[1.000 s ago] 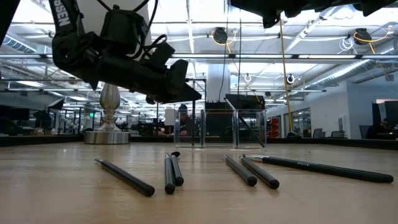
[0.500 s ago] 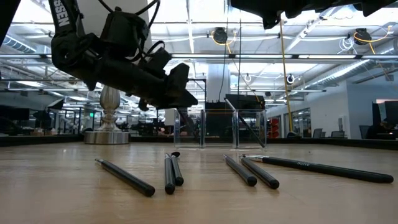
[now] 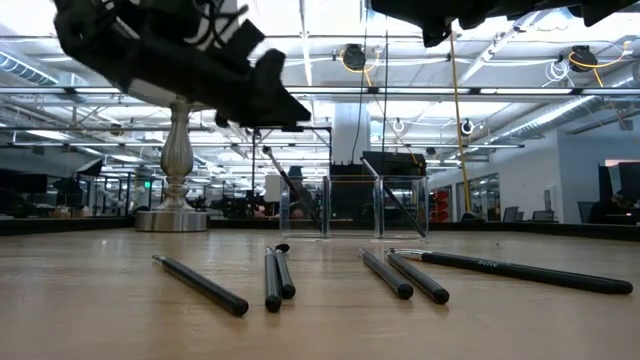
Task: Put items in baskets/containers
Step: Put the eyeshadow brush into the transparent organizer
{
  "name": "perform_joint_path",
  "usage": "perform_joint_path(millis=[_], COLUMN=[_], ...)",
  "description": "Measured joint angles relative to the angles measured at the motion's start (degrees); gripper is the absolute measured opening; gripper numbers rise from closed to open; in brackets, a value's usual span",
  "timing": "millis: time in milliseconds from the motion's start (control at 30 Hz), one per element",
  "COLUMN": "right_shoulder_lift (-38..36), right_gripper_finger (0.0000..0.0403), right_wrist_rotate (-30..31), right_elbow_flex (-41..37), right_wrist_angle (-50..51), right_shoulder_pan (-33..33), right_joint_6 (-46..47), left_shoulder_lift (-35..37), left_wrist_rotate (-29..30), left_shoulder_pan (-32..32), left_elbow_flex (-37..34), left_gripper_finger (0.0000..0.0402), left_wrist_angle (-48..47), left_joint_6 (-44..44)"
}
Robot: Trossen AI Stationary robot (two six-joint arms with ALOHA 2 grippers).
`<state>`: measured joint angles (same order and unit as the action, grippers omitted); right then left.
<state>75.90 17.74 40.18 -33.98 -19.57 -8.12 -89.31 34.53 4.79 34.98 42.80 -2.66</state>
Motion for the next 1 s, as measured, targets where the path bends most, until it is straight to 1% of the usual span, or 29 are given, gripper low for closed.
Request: perform_joint_path(millis=[167, 267, 367, 500, 533, 567, 633, 767, 867, 1000], right_shoulder_lift=[0.0, 0.0, 0.0, 0.0, 0.0, 0.0, 0.0, 0.0, 0.0, 0.0], right_gripper_finger=[0.0059, 0.0059, 0.0059, 0.0059, 0.0059, 0.0059, 0.0059, 0.0059, 0.0059, 0.0059], right_wrist_rotate=[0.0, 0.1, 0.1, 0.0, 0.0, 0.0, 0.1, 0.1, 0.1, 0.3], right_elbow_flex=[-0.9, -2.0, -2.9, -3.3, -3.3, -3.3, -3.4, -3.4, -3.4, -3.4], right_wrist_angle=[-0.5, -1.5, -2.7, -2.1, -1.2, -0.1, 1.1, -0.1, 0.2, 1.1], right_shoulder_pan=[0.0, 0.1, 0.5, 0.8, 0.8, 0.6, -0.2, -0.4, -0.4, -0.4], right_joint_6=[0.0, -0.3, -0.9, -2.2, -3.6, -4.9, -5.3, -2.0, -0.7, 1.6], left_shoulder_lift=[9.6, 15.4, 21.3, 28.4, 29.9, 31.3, 33.9, 37.6, 39.1, 39.5], left_wrist_rotate=[1.1, 1.1, 1.8, 1.8, 1.7, 1.7, 1.7, 1.5, 1.5, 1.5], left_shoulder_pan=[1.6, 3.5, 6.7, 11.6, 12.8, 14.1, 16.5, 20.1, 21.8, 23.7], left_elbow_flex=[0.0, 0.0, 0.0, 0.0, 0.0, 0.0, 0.0, 0.0, 0.0, 0.0], left_gripper_finger=[0.0203, 0.0190, 0.0140, 0.0034, 0.0018, 0.0012, 0.0015, 0.0013, 0.0004, 0.0016], left_wrist_angle=[-13.2, -20.2, -25.9, -31.2, -32.7, -34.4, -37.3, -42.6, -45.1, -46.4], left_joint_6=[3.8, 7.9, 11.5, 13.7, 14.2, 14.5, 15.1, 15.1, 14.6, 14.7])
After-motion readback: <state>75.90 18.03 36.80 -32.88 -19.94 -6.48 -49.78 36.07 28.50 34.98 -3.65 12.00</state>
